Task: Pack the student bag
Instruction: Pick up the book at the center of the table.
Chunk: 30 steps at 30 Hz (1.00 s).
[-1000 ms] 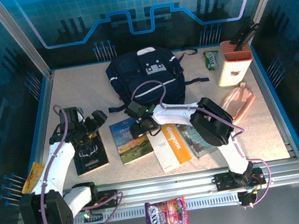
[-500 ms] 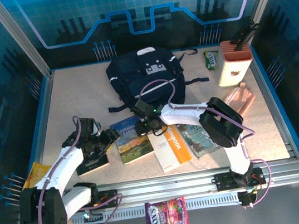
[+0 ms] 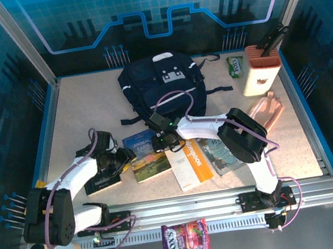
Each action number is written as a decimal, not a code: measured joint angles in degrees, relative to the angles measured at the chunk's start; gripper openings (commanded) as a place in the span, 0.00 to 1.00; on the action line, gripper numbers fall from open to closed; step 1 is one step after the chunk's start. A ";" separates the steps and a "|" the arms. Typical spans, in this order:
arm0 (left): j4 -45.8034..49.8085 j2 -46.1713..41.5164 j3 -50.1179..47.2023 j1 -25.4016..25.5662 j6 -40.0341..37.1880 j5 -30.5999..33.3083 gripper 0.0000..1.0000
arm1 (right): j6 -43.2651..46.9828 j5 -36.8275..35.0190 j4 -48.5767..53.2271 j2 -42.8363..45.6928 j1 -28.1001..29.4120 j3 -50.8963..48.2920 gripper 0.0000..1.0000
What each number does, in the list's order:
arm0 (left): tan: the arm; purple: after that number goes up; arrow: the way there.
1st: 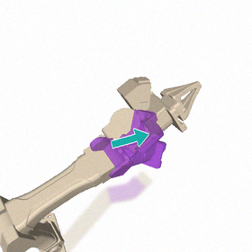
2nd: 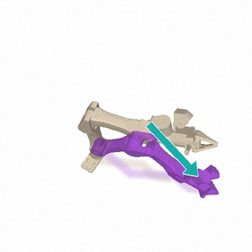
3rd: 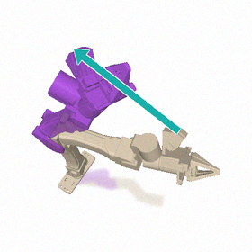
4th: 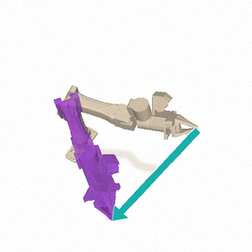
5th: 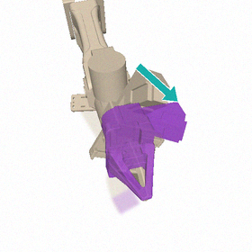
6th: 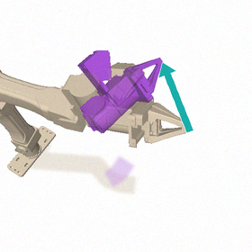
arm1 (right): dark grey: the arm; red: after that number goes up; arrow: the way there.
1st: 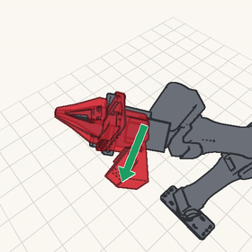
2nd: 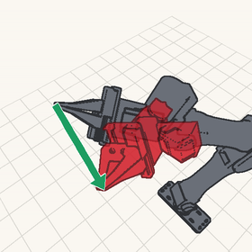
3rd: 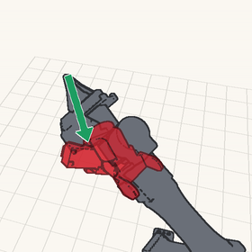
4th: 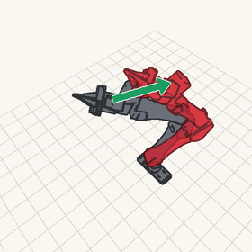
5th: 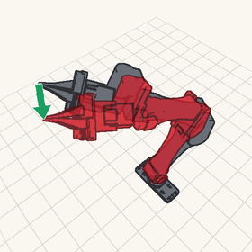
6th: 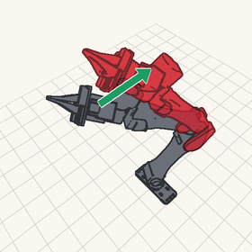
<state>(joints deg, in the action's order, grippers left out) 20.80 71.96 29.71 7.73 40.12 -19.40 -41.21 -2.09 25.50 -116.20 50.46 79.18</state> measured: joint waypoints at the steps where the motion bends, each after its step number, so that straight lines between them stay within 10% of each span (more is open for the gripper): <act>1: -0.37 0.55 0.00 0.13 0.00 -0.07 0.48 | 0.00 0.04 0.00 -0.13 0.00 0.11 0.29; 15: -1.40 2.67 0.00 0.37 -1.38 -2.08 0.27 | -0.20 0.85 0.15 -0.26 -0.63 0.24 0.26; 30: -4.48 -5.62 -1.29 0.70 1.11 -9.11 0.27 | -0.20 -0.22 0.39 -0.07 -1.03 0.24 0.25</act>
<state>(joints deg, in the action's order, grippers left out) 16.32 66.35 28.42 8.43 41.23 -28.51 -41.41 -2.31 25.89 -116.27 49.43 79.42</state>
